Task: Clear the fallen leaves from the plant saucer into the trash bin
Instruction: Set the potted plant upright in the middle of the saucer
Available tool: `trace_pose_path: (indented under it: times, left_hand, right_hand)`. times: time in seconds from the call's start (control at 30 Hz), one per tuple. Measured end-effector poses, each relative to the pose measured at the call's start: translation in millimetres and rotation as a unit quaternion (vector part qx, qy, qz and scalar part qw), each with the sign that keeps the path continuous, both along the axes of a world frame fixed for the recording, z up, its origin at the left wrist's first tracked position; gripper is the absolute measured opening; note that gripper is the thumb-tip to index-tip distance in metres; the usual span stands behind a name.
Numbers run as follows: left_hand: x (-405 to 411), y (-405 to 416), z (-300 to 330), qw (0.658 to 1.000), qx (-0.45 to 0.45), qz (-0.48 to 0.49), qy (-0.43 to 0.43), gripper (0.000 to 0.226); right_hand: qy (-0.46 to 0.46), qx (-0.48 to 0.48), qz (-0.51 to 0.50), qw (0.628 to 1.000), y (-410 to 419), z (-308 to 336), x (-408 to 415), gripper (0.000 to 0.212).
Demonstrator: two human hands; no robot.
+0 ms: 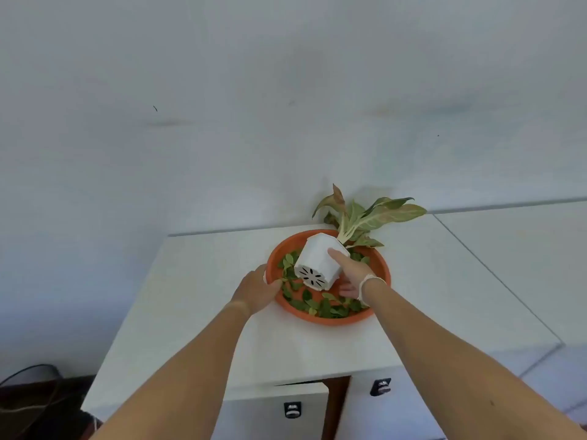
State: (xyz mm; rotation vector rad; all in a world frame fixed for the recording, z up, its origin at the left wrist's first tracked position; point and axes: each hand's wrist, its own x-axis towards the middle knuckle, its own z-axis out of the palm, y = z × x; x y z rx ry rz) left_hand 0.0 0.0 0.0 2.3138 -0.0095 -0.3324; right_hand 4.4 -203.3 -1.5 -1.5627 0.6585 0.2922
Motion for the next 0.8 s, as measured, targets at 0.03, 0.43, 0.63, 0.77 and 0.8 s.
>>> trace_pose_path:
  times: [0.03,0.43,0.63,0.77,0.8]
  left_hand:
    - [3,0,-1,1.000,0.004,-0.007,0.000,0.052]
    - [2,1,-25,0.997,0.067,-0.031,-0.002,0.049]
    - [1,-1,-25,0.997,0.068,-0.024,0.000,0.053]
    - [2,-4,-26,0.998,0.065,-0.019,-0.002,0.053]
    - [2,-4,-25,0.998,0.065,-0.019,-0.001,0.052]
  right_hand:
    - [-0.003,0.009,-0.007,1.000,2,-1,3,0.083]
    - [-0.012,0.111,0.003,0.994,4,-7,16,0.068]
    - [-0.053,0.096,0.001,0.994,0,-8,20,0.066]
    - [-0.102,0.030,-0.019,0.994,-7,-9,22,0.076]
    - [-0.118,0.007,-0.022,0.993,-9,-9,20,0.078]
